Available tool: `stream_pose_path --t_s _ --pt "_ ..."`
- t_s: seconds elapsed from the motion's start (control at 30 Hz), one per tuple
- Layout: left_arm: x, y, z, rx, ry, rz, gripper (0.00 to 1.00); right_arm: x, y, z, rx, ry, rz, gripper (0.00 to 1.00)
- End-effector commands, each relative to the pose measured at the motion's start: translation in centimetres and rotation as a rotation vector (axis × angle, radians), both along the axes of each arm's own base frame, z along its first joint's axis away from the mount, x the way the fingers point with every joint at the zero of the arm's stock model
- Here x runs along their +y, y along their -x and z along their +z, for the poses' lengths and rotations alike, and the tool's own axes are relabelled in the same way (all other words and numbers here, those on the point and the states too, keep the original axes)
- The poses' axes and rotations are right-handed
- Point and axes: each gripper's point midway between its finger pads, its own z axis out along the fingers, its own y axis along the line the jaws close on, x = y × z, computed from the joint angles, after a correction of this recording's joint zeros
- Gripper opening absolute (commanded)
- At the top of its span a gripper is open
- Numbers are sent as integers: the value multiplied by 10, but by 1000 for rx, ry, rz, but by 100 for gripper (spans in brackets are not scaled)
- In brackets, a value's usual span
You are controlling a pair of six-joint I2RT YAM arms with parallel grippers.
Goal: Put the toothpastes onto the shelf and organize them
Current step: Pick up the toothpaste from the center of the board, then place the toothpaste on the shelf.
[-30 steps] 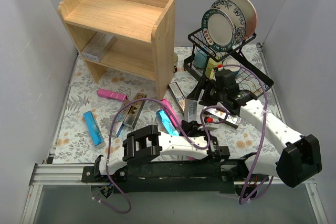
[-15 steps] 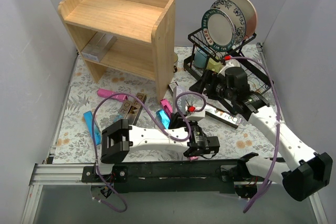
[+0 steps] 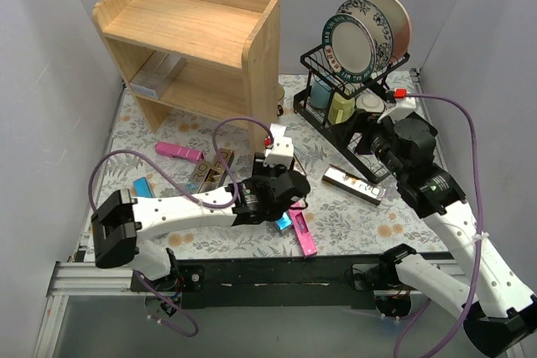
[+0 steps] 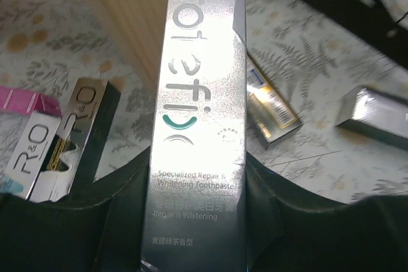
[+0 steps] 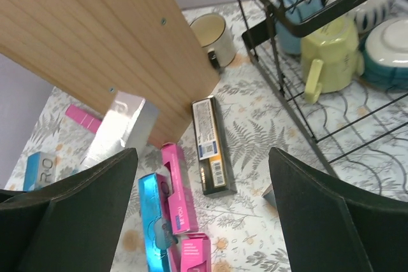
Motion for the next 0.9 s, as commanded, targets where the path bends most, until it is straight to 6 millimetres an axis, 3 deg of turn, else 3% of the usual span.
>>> stream_pose_path --t_s 0.0,0.13,0.2,0.23,0.27,0.4,0.43,0.63,0.73,0.87 --pt "-53 -14 106 -169 178 -177 26 -29 -3 14 -109 65 -115 92" --pt "-61 1 118 -117 208 -301 29 -47 3 17 -151 96 -175 92" --pt "-54 8 126 -89 242 -330 30 -55 3 15 -159 115 -208 92" --pt "-47 12 117 -40 233 -320 31 -59 6 18 -175 123 -217 92" --pt "-42 15 122 -25 247 -317 31 -61 6 17 -177 133 -224 92" --pt "-4 30 126 70 302 -263 31 -71 6 12 -184 172 -264 92" --pt "10 37 116 115 268 -252 31 -73 6 9 -181 178 -269 92" --pt "73 59 99 250 311 -106 32 -78 3 0 -176 202 -299 92" --pt "97 64 92 275 313 -31 32 -80 1 -2 -181 204 -313 92" --pt "123 65 100 250 356 13 32 -79 -1 -7 -177 217 -309 92"
